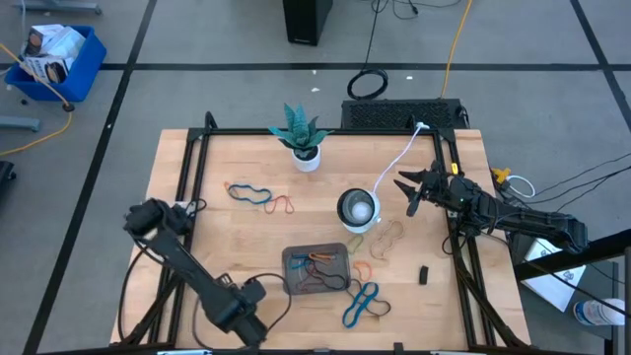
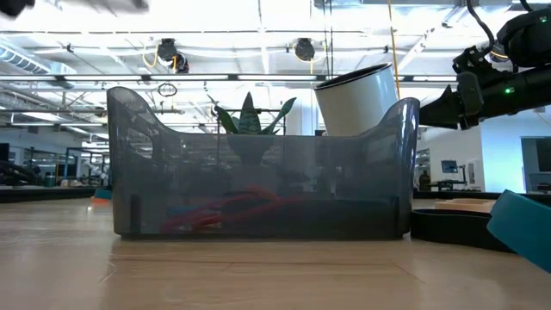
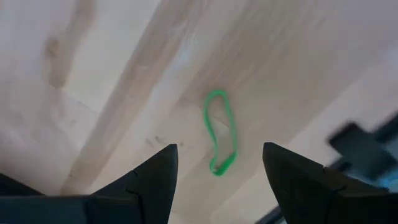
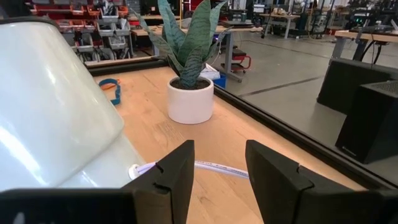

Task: Pick and place rubber bands into bin
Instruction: Put the bottom green rubber band into the gray bin

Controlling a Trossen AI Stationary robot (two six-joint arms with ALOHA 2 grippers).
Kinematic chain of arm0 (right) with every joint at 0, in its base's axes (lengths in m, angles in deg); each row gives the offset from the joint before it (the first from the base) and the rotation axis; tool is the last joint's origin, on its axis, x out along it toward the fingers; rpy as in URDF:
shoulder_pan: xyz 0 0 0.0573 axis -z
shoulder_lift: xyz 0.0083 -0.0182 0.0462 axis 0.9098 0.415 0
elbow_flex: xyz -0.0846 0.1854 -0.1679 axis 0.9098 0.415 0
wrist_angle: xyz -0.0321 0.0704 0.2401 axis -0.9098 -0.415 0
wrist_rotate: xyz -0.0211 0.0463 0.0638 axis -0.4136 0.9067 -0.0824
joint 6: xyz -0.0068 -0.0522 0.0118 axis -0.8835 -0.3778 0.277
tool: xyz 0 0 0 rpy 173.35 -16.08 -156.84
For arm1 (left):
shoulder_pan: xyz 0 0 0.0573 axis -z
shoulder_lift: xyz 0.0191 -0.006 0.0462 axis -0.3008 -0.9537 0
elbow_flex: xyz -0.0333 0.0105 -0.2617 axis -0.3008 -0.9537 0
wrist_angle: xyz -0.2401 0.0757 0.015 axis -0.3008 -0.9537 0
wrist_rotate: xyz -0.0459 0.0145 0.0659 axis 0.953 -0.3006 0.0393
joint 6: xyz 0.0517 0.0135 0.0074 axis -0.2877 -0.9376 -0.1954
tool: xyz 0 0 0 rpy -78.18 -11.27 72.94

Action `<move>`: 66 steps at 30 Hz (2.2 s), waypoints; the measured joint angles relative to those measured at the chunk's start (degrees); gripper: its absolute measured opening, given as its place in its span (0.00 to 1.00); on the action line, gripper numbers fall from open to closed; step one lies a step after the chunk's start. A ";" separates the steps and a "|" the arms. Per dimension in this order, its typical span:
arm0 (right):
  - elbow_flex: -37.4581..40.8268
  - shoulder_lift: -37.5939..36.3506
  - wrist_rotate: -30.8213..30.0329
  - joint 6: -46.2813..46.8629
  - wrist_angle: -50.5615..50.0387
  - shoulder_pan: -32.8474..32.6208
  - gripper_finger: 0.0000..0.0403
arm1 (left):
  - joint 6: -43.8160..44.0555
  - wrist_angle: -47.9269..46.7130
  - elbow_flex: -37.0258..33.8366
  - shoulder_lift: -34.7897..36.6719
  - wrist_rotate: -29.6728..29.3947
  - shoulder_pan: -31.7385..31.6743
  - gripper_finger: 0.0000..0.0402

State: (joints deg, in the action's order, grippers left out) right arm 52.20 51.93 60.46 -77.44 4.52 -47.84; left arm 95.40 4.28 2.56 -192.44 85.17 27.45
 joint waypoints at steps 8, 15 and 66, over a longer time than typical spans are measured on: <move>0.00 0.00 -0.01 -0.10 0.18 0.00 0.35 | 0.81 3.28 -0.02 -5.69 4.08 -1.99 0.61; 0.00 0.00 0.00 -0.13 0.10 0.00 0.35 | 1.97 6.39 -2.30 -5.85 4.10 -2.13 0.61; 0.00 0.02 -0.01 -0.15 -0.27 0.01 0.35 | -8.20 9.39 -4.09 -2.53 5.64 -3.35 0.01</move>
State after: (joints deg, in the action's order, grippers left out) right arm 52.20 51.95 60.45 -77.60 4.25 -47.84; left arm 87.20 13.67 -1.53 -194.98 90.81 24.10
